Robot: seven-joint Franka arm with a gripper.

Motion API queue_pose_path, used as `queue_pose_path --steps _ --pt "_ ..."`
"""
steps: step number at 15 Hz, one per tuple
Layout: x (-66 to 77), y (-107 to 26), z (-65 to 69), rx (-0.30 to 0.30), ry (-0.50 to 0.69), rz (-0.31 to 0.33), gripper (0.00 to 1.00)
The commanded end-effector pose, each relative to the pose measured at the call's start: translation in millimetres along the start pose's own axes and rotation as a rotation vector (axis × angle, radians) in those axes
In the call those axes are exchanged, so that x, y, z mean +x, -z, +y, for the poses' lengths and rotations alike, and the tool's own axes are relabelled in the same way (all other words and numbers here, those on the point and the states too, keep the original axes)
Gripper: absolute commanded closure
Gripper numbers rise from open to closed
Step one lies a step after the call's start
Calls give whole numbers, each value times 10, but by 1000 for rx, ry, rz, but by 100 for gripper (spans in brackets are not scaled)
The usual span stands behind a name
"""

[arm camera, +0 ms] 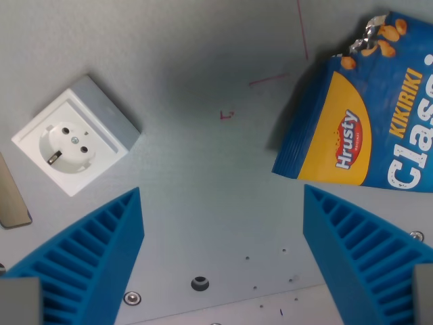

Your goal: Move in base positive y

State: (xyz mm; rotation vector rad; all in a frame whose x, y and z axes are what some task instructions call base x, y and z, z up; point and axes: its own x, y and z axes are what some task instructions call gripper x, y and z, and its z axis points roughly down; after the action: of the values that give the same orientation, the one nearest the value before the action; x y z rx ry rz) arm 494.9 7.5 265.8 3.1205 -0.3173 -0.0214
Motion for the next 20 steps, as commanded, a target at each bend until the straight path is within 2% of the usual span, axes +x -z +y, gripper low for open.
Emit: queue_pose_path --steps 1,20 --pt "-18 21 -50 1 -1 4 0" --pt "-377 15 -1000 1 -1 4 0"
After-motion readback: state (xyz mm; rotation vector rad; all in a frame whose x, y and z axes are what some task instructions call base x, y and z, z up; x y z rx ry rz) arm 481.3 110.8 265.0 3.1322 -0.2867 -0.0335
